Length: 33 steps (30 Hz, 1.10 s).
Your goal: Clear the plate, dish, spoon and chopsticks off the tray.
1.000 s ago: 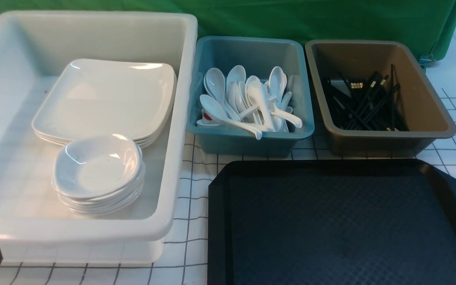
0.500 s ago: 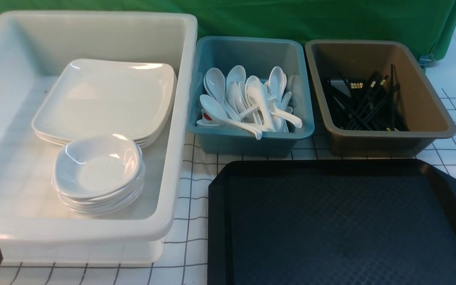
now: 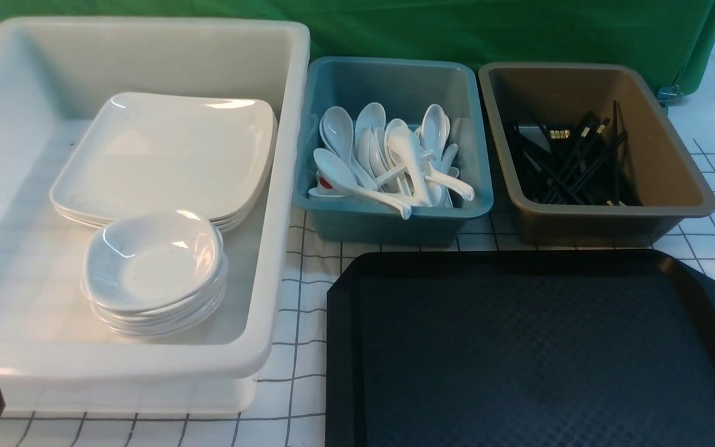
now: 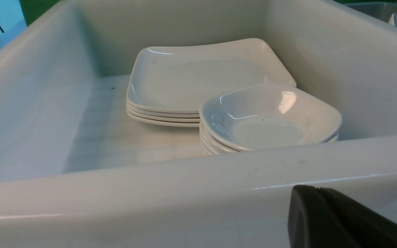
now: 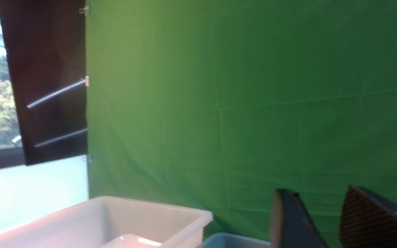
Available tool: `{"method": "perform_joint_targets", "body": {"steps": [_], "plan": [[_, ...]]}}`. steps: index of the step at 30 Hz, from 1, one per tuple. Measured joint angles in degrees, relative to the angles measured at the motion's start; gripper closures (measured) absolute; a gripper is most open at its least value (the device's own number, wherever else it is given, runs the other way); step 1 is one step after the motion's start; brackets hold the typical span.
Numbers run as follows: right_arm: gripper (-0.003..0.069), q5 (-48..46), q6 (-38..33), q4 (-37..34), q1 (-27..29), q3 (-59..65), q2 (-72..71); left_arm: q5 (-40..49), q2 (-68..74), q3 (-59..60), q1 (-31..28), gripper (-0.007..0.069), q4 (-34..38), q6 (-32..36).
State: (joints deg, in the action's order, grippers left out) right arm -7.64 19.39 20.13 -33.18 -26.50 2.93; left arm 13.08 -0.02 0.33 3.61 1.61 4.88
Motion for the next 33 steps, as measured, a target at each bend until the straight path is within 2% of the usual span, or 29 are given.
{"method": "perform_joint_targets", "body": {"steps": [1, 2, 3, 4, 5, 8, 16, 19, 25, 26, 29, 33], "plan": [[0.0419, 0.07, -3.37, -2.97, 0.0, 0.0, 0.0, 0.0, 0.0, 0.0, 0.0, 0.0606, 0.0, 0.0], [0.0419, 0.27, -8.76, -9.12, 0.0, 0.0, 0.0, 0.0, 0.0, 0.0, 0.0, 0.0606, 0.0, 0.0], [0.0419, 0.34, -9.79, -10.01, 0.0, 0.0, 0.0, 0.0, 0.0, 0.0, 0.0, 0.0606, 0.0, 0.0], [0.0419, 0.62, -17.54, -16.03, 0.0, 0.0, 0.0, 0.0, 0.0, 0.0, 0.0, 0.0606, 0.0, -0.06], [0.0418, 0.7, -21.32, -20.13, 0.0, 0.0, 0.0, 0.0, 0.0, 0.0, 0.0, 0.0606, 0.0, -0.06], [0.0417, 0.79, -25.87, -23.96, 0.0, 0.0, 0.0, 0.0, 0.0, 0.0, 0.0, 0.0606, 0.0, -0.01], [0.0417, 0.2, -28.63, -25.51, 0.93, 1.05, -0.7, 0.0, 0.0, 0.0, 0.0, 0.0606, 0.0, -0.01], [0.0416, 0.2, -28.7, -25.16, 4.22, 3.19, -0.9, 0.0, 0.0, 0.0, 0.0, 0.0606, 0.0, -0.01], [0.0417, -0.29, -33.48, -24.7, 21.72, 16.24, -1.42, 0.0, 0.0, 0.0, 0.0, 0.0606, 0.0, -0.01], [0.0417, -0.29, -33.62, -24.7, 22.26, 16.24, -1.49, 0.0, 0.0, 0.0, 0.0, 0.0606, 0.0, -0.01], [0.0417, -1.32, -34.34, -24.66, 30.35, 25.06, -2.7, 0.0, 0.0, 0.0, 0.0, 0.0606, 0.0, -0.01], [0.0417, -7.13, -34.85, -23.82, 33.4, 26.97, -2.82, -0.24, 0.0, 0.0, 0.0, 0.0605, 0.0, -0.01]]}}
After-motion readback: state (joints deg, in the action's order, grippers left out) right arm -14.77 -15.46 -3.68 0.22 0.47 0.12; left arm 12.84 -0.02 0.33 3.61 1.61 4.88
